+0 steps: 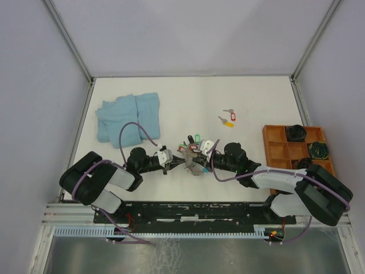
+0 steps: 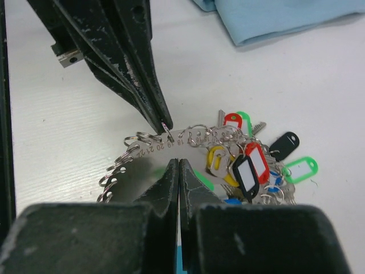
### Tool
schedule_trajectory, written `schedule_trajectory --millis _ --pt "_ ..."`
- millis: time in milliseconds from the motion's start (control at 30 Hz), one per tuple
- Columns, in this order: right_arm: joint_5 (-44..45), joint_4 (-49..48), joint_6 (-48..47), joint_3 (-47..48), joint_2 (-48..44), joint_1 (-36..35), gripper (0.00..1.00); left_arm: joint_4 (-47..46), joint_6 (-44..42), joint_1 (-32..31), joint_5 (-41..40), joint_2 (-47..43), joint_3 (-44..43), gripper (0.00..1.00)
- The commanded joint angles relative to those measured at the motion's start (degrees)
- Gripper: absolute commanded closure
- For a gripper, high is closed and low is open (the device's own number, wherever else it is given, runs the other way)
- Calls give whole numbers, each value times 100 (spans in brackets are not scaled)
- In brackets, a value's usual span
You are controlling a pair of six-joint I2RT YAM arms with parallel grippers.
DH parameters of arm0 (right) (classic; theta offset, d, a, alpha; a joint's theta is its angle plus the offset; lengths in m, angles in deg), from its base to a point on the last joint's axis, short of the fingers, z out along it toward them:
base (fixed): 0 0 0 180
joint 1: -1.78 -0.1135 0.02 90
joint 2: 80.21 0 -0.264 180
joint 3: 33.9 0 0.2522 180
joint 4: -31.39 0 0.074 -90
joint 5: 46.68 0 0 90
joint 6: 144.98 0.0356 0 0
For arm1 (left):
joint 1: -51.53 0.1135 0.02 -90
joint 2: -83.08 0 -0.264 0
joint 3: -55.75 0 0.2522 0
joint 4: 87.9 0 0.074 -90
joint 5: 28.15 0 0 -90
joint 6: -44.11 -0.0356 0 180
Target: Put the keys on the keyring
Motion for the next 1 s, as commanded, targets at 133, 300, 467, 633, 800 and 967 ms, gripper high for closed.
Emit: schedule_trajectory --millis 133,300,467,633,800,967 --pt "1074 1504 1778 151 -1360 0 99 -446 10 21 90 -95 29 97" --pt "2472 2932 3124 234 -2294 0 99 -564 -9 22 107 -96 71 97" --pt "3864 5318 3900 947 -2726 -4 99 -585 -56 23 127 -159 108 97" --pt "4741 6858 4720 1541 -2305 0 99 -541 -74 25 119 -191 99 97" --pt "5431 7038 5164 1752 -1311 -6 100 -401 -133 22 109 -242 82 97" --pt "6047 6351 5335 1786 -359 8 99 -344 -139 23 112 -270 75 97"
